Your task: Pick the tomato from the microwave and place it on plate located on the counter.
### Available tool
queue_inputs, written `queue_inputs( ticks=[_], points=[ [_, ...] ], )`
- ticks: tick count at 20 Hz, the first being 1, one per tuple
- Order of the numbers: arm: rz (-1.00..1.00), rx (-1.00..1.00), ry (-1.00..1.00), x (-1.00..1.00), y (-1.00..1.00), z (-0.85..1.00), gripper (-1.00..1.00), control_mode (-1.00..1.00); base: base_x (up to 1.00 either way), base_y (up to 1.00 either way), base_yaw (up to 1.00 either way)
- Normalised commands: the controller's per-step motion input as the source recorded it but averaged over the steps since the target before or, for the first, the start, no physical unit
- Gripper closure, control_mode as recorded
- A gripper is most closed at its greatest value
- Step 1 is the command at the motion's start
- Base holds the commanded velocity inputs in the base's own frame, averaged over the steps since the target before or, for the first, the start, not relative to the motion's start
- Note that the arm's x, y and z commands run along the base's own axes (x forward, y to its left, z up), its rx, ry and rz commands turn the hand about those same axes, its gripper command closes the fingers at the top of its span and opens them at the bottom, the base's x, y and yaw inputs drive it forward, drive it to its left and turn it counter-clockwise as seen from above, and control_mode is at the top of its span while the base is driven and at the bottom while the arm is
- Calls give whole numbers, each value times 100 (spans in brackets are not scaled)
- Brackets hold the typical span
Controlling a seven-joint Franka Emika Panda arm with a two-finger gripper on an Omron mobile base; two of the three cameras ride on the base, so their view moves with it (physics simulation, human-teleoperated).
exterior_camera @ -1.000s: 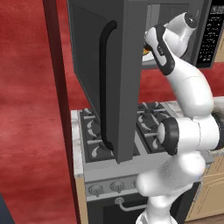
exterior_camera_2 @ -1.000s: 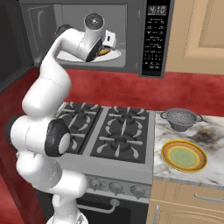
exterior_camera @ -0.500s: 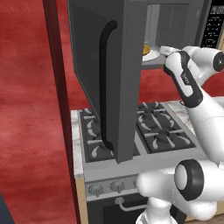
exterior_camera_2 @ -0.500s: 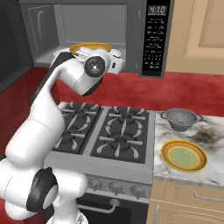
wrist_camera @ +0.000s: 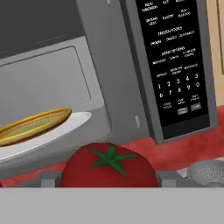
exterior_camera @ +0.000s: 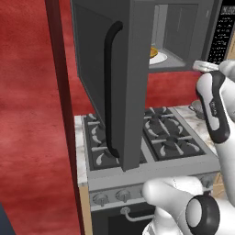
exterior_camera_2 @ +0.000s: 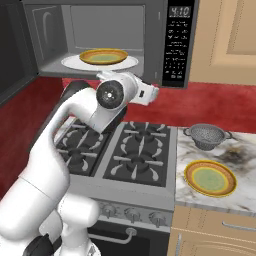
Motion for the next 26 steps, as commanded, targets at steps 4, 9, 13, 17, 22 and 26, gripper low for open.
queue_inputs(
  ticks=[4, 9, 13, 17, 22, 26],
  points=[
    [-12, -13, 38, -16, -79, -47, 100, -100, 0, 0, 0],
    [-3, -12, 39, 6, -79, -88, 100, -100, 0, 0, 0],
    [2, -1, 32, 16, -87, -100, 100, -100, 0, 0, 0],
    [0, 0, 19, 20, -72, -100, 100, -100, 0, 0, 0],
    [0, 0, 1, 22, -47, -78, 100, -100, 0, 0, 0],
    [0, 2, 1, 39, -67, -76, 100, -100, 0, 0, 0]
  ],
)
